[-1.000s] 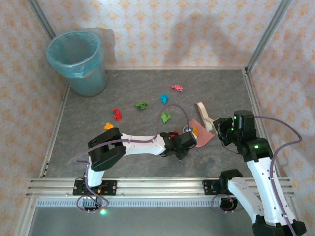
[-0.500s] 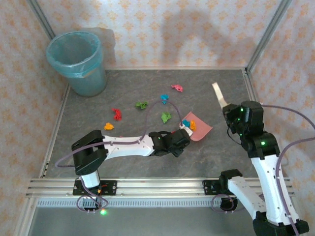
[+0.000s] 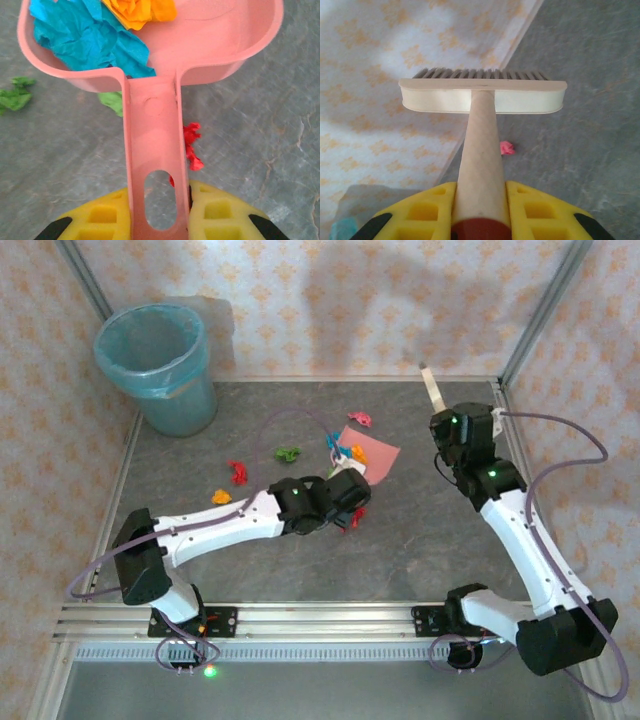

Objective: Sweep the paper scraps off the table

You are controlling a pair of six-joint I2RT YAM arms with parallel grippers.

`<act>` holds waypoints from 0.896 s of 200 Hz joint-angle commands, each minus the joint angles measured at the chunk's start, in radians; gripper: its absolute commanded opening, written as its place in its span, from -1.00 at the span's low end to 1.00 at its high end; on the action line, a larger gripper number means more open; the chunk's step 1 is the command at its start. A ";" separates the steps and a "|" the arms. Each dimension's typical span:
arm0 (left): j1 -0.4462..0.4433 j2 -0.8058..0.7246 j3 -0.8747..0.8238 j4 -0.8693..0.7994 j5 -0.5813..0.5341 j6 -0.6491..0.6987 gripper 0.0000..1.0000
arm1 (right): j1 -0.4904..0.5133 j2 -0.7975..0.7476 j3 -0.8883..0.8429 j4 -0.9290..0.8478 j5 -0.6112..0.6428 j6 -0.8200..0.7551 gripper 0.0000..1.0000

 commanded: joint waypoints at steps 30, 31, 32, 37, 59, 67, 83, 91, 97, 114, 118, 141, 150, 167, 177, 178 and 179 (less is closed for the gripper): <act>0.120 -0.019 0.244 -0.342 -0.139 -0.111 -1.00 | 0.013 0.065 -0.051 0.135 -0.104 -0.136 -1.00; 0.123 -0.018 0.250 -0.346 -0.140 -0.113 -1.00 | 0.014 0.065 -0.050 0.135 -0.106 -0.138 -1.00; 0.125 -0.017 0.254 -0.350 -0.140 -0.114 -1.00 | 0.013 0.065 -0.049 0.135 -0.114 -0.143 -1.00; 0.147 -0.016 0.277 -0.367 -0.140 -0.117 -1.00 | 0.015 0.064 -0.049 0.140 -0.130 -0.157 -1.00; 0.234 -0.001 0.364 -0.421 -0.124 -0.129 -1.00 | 0.023 0.044 -0.043 0.125 -0.158 -0.226 -1.00; 0.266 0.010 0.402 -0.441 -0.109 -0.131 -1.00 | 0.023 0.034 -0.048 0.121 -0.157 -0.255 -1.00; 0.320 0.038 0.481 -0.487 -0.107 -0.129 -1.00 | 0.023 0.019 -0.054 0.103 -0.145 -0.293 -1.00; 0.348 0.057 0.525 -0.514 -0.116 -0.127 -1.00 | 0.023 0.015 -0.054 0.093 -0.148 -0.306 -1.00; 0.368 0.069 0.554 -0.532 -0.111 -0.127 -1.00 | 0.025 0.014 -0.052 0.088 -0.161 -0.317 -1.00; 0.425 0.092 0.620 -0.549 -0.092 -0.118 -1.00 | 0.024 0.012 -0.048 0.083 -0.204 -0.338 -1.00; 0.437 0.097 0.632 -0.553 -0.092 -0.119 -1.00 | 0.025 0.012 -0.049 0.086 -0.221 -0.346 -1.00; 0.513 0.135 0.744 -0.594 -0.071 -0.118 -1.00 | 0.028 0.018 -0.049 0.086 -0.246 -0.387 -1.00; 0.555 0.152 0.790 -0.607 -0.027 -0.123 -1.00 | 0.028 0.021 -0.048 0.076 -0.240 -0.398 -1.00; 0.631 0.188 0.880 -0.631 0.027 -0.131 -1.00 | 0.028 0.024 -0.046 0.068 -0.242 -0.414 -1.00; 0.666 0.204 0.916 -0.633 0.024 -0.129 -1.00 | 0.028 0.026 -0.045 0.068 -0.252 -0.415 -1.00; 0.669 0.206 0.919 -0.632 0.023 -0.129 -1.00 | 0.028 0.026 -0.045 0.068 -0.254 -0.416 -1.00; 0.673 0.207 0.922 -0.632 0.024 -0.129 -1.00 | 0.027 0.025 -0.045 0.068 -0.255 -0.416 -1.00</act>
